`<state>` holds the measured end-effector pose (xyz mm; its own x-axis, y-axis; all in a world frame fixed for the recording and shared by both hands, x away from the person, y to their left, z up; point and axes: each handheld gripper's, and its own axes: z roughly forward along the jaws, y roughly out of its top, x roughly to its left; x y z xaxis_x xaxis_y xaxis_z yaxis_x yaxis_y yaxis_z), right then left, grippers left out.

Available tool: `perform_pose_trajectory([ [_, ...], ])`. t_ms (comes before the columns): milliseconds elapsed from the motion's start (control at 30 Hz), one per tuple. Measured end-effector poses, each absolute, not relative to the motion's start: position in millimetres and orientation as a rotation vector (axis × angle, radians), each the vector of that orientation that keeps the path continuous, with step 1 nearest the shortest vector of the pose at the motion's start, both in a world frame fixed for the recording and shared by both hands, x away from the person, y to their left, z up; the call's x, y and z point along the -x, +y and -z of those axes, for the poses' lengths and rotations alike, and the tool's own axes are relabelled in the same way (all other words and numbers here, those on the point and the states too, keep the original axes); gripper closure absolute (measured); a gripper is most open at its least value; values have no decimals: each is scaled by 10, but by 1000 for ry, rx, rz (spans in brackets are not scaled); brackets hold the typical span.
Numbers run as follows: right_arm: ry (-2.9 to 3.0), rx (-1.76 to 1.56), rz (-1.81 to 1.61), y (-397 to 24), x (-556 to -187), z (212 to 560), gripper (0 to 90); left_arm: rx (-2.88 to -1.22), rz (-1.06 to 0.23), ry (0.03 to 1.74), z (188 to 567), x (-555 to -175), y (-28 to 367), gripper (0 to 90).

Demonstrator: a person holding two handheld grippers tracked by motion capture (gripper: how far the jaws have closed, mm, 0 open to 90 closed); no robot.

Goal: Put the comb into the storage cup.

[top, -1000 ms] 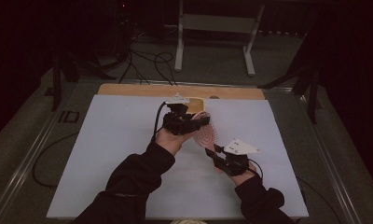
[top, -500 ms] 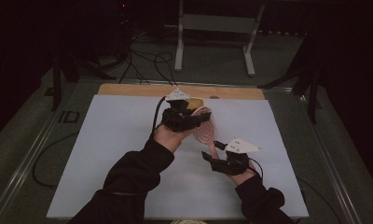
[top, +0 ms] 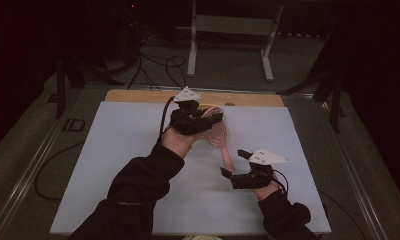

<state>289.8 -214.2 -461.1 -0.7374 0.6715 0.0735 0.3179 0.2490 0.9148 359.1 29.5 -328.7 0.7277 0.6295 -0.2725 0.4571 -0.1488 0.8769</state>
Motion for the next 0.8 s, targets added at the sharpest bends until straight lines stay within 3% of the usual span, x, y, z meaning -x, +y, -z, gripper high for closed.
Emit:
perform_pose_trajectory([
  [800,2173,-928,-1461,-2506,-2811,4758,91,-1765,-295,862,2964,-3759,427,662],
])
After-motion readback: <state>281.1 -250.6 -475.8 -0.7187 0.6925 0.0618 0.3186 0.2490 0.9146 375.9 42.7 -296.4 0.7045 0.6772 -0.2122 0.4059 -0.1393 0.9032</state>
